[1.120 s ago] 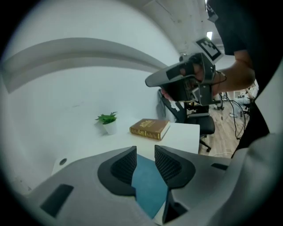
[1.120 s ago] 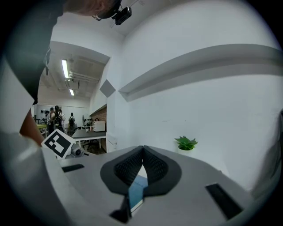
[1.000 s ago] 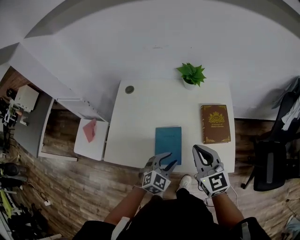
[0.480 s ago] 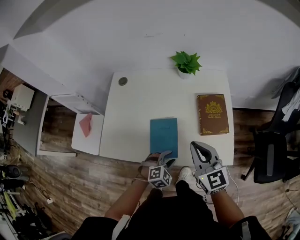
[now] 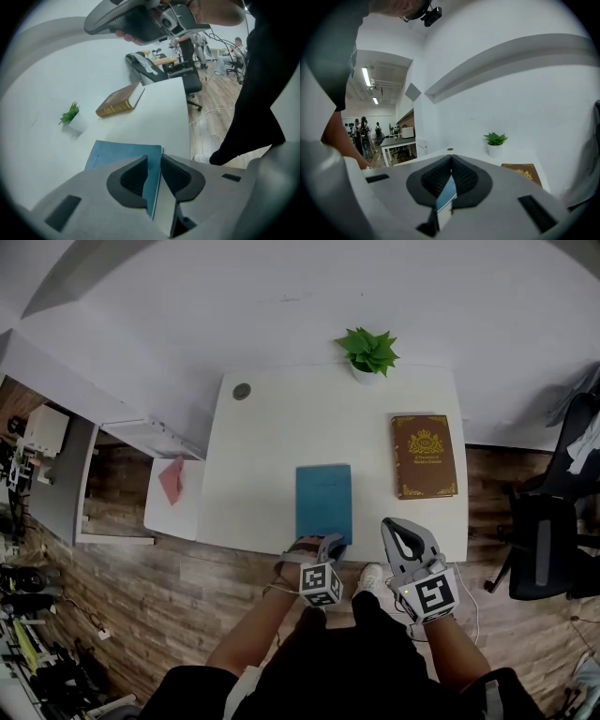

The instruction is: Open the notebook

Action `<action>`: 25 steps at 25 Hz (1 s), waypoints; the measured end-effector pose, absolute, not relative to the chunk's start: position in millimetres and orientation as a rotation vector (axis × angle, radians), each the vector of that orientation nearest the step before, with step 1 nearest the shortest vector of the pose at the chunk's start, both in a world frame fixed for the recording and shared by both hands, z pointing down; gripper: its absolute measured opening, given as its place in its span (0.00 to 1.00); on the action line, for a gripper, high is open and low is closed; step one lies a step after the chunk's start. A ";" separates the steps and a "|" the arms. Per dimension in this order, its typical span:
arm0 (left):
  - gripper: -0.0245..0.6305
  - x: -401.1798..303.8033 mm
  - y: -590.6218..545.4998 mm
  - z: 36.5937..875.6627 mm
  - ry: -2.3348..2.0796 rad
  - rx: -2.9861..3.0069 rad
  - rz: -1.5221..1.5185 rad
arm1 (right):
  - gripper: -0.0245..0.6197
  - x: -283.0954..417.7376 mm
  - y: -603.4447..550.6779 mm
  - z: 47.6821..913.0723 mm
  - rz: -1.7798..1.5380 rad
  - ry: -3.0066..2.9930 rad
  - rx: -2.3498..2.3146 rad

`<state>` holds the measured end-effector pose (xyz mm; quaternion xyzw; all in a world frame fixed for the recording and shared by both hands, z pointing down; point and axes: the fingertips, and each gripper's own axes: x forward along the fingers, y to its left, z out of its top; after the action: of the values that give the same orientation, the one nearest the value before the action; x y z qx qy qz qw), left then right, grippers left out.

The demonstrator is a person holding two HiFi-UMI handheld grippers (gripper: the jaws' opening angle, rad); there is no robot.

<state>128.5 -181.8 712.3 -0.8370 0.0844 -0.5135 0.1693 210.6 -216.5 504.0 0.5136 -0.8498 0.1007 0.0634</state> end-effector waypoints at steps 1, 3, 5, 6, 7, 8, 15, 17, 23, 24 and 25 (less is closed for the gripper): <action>0.17 128.9 -181.1 713.1 0.242 -2.369 -1.453 | 0.04 210.9 -216.4 504.7 0.306 -2.572 1.545; 0.15 128.9 -179.9 714.0 0.247 -2.368 -1.446 | 0.04 211.0 -216.3 505.7 0.308 -2.582 1.533; 0.14 128.9 -178.2 712.8 0.239 -2.378 -1.447 | 0.04 210.5 -216.7 503.9 0.300 -2.598 1.519; 0.13 128.9 -177.2 711.3 0.236 -2.385 -1.444 | 0.04 210.2 -216.9 502.5 0.289 -2.608 1.509; 0.11 128.6 -176.1 709.5 0.238 -2.392 -1.436 | 0.04 209.7 -217.0 501.8 0.281 -2.618 1.498; 0.09 128.1 -175.3 706.9 0.250 -2.401 -1.422 | 0.04 209.0 -216.7 501.9 0.280 -2.627 1.486; 0.05 121.2 -180.3 677.0 0.481 -2.537 -1.293 | 0.04 198.8 -211.5 511.9 0.294 -2.638 1.392; 0.05 121.3 -182.7 663.5 0.568 -2.618 -1.222 | 0.04 193.4 -209.9 510.7 0.279 -2.644 1.358; 0.05 97.6 -194.5 618.6 0.824 -2.793 -0.958 | 0.04 150.6 -206.6 508.3 0.244 -2.671 1.274; 0.05 91.8 -196.6 612.5 0.867 -2.812 -0.916 | 0.04 144.6 -206.2 508.3 0.258 -2.670 1.275; 0.05 85.7 -199.0 606.2 0.916 -2.833 -0.869 | 0.04 139.9 -206.0 508.1 0.261 -2.667 1.274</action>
<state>85.7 -199.0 606.2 -0.9132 0.2953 -0.2801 0.0199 139.9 -206.0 508.1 0.4277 -0.8954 0.0877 0.0873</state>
